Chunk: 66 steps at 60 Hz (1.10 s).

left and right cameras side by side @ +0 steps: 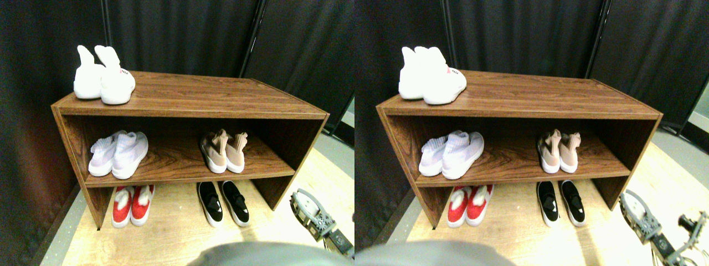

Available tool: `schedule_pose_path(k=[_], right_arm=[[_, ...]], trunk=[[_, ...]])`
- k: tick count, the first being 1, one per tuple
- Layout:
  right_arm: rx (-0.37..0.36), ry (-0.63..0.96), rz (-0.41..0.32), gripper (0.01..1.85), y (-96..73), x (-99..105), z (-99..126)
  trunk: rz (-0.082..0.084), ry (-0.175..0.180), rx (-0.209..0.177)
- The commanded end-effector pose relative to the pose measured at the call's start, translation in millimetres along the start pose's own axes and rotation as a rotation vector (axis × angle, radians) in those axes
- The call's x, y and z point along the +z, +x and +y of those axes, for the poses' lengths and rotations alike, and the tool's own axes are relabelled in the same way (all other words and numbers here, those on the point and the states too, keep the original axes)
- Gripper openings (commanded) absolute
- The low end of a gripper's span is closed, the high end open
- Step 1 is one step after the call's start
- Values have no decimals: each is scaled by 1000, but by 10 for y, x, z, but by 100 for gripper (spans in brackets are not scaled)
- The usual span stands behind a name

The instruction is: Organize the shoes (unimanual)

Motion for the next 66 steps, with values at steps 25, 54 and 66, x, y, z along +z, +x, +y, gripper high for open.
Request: schedule_pose_path(k=[25, 54, 66], right_arm=[[-177, 69, -93, 6, 503, -269, -976], [-292, 94, -165, 6, 1130, -89, -1164], [-329, 63, -173, 6, 1291, -88, -1231]], trunk=[[105, -19, 10], [94, -16, 7], [89, -22, 9]])
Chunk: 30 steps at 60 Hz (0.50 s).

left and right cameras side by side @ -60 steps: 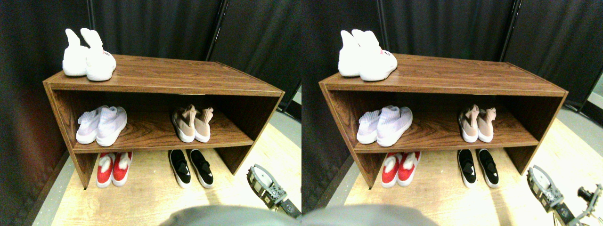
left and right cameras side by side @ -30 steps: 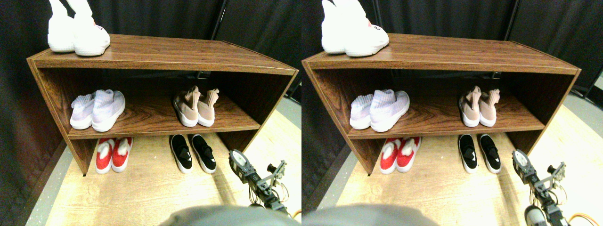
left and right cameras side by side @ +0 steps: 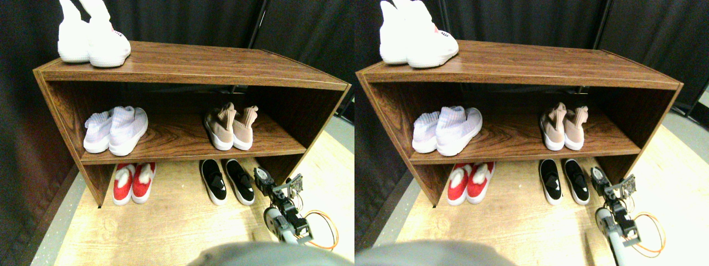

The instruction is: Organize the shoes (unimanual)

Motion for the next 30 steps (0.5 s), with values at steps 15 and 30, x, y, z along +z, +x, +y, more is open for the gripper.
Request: schedule_pose_path(k=[15, 30], right_arm=[[-24, 55, -34, 6, 104, -65, -54], [-31, -15, 29, 6, -9, -295, -105]], trunk=[[-1, -43, 7], [-6, -58, 18]])
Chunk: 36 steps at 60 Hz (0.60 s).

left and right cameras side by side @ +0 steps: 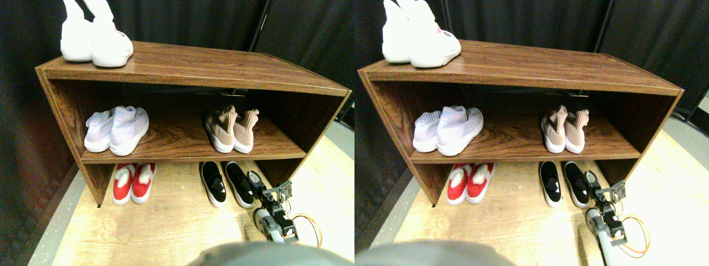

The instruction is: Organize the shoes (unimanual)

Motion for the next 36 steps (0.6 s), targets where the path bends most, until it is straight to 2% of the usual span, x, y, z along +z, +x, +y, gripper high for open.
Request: schedule_pose_path(k=[1, 3, 6, 9, 12, 16, 29, 36], right_arm=[[2, 40, 34, 6, -55, -128, 16], [-4, 49, 36, 6, -66, -154, 19], [-1, -26, 37, 6, -90, -204, 39], [-14, 22, 30, 6, -96, -247, 54], [-8, 13, 39, 6, -89, -255, 62], [-26, 40, 13, 6, -100, -270, 81], [-9, 62, 30, 6, -122, -314, 121], [0, -3, 19, 6, -74, -294, 118]], trunk=[[-1, -37, 9], [-1, -41, 11], [-1, -43, 12], [0, -47, 16], [0, -49, 18], [-1, -51, 21], [-6, -55, 27], [-8, -49, 29]])
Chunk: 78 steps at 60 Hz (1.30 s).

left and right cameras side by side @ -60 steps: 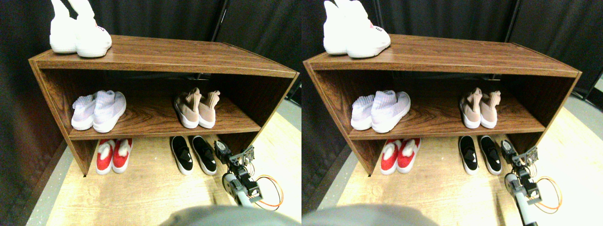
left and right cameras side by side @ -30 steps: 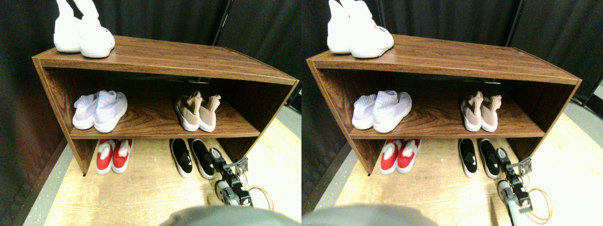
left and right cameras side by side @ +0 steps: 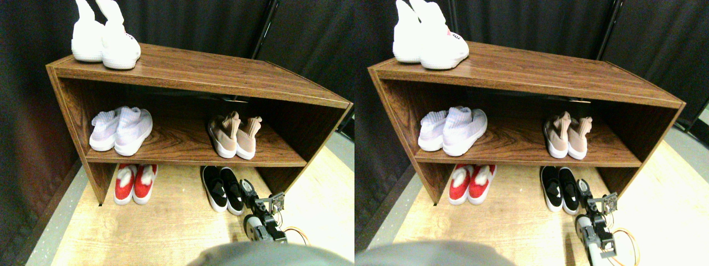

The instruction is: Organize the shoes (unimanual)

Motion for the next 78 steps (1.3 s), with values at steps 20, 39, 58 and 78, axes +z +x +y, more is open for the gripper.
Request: schedule_pose_path(k=[20, 39, 58, 78], right_arm=[[80, -8, -21, 6, 49, 357, 172], [190, -139, -70, 6, -277, 602, 419], [295, -153, -9, 6, -874, 653, 492], [433, -201, 67, 6, -1509, 630, 633]], trunk=[[-14, -7, -6], [-42, 12, -42], [-71, 19, -56], [-115, 25, -70]])
